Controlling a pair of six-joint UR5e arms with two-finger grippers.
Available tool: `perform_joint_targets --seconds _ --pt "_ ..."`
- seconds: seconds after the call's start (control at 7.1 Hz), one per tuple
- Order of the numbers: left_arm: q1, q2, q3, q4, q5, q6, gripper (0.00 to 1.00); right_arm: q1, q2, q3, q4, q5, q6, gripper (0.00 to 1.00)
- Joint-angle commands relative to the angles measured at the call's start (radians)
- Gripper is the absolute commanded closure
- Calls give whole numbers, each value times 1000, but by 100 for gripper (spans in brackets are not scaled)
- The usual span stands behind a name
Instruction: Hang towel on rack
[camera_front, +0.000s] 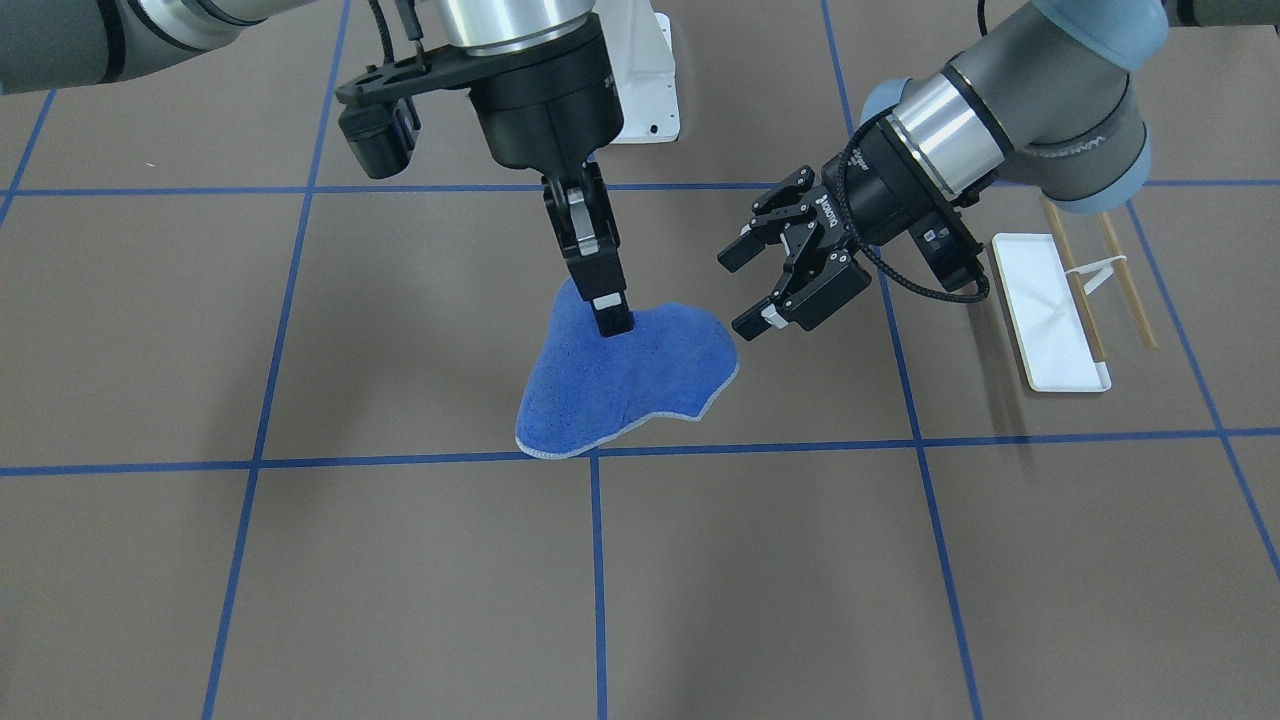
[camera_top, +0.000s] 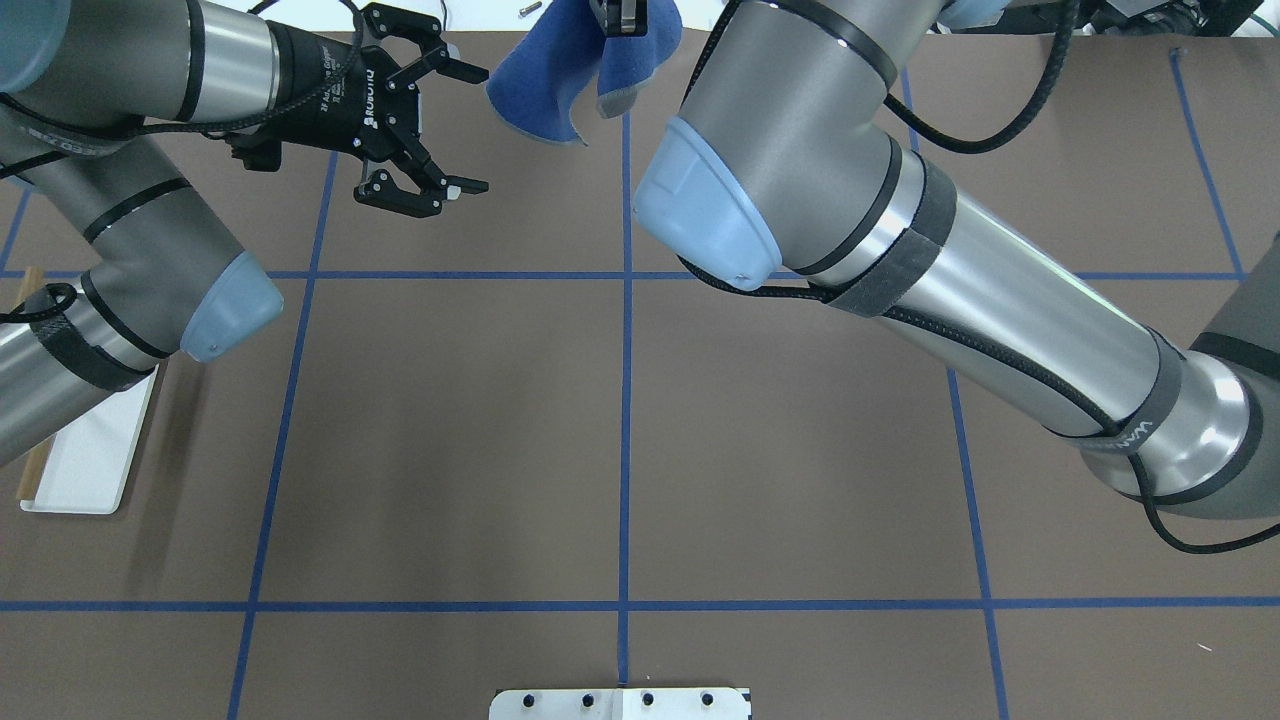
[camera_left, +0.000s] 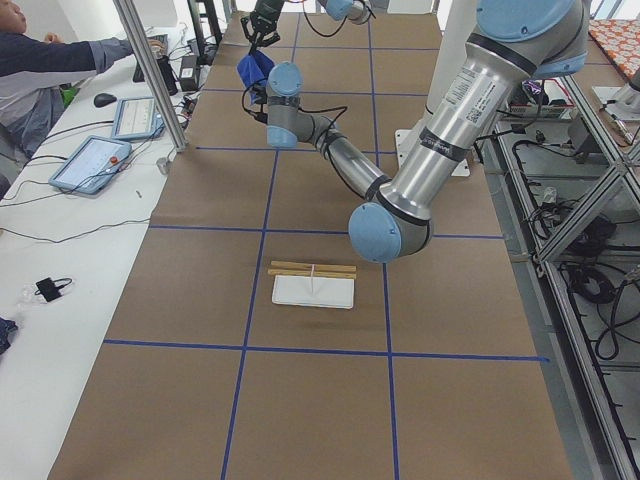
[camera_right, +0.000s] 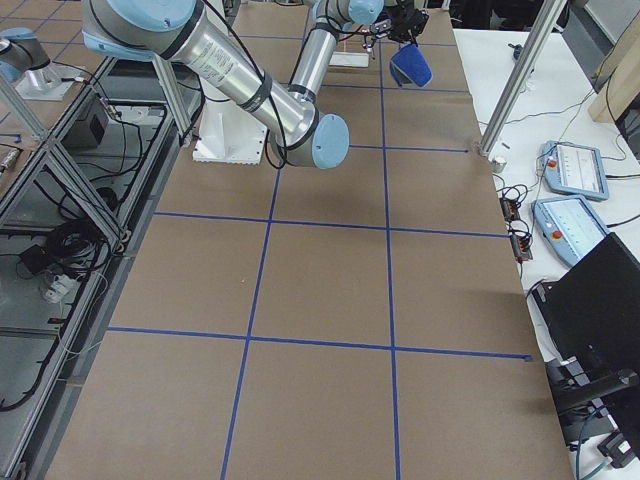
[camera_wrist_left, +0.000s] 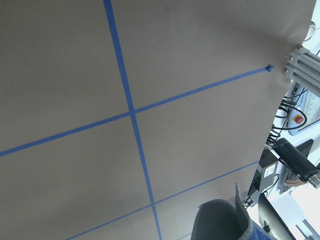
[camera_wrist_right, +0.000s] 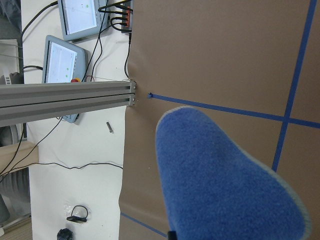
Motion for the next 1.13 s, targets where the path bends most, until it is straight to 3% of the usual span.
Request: perform_joint_targets --seconds 0.0,0.85,0.99 --pt "8 -19 1 0 9 -33 1 -19 4 1 1 -20 16 100" --pt "20 -22 -1 -3 64 -35 2 -39 10 38 -4 -17 39 100" --pt "18 -21 1 -3 66 -33 15 -39 7 56 -8 -16 38 100"
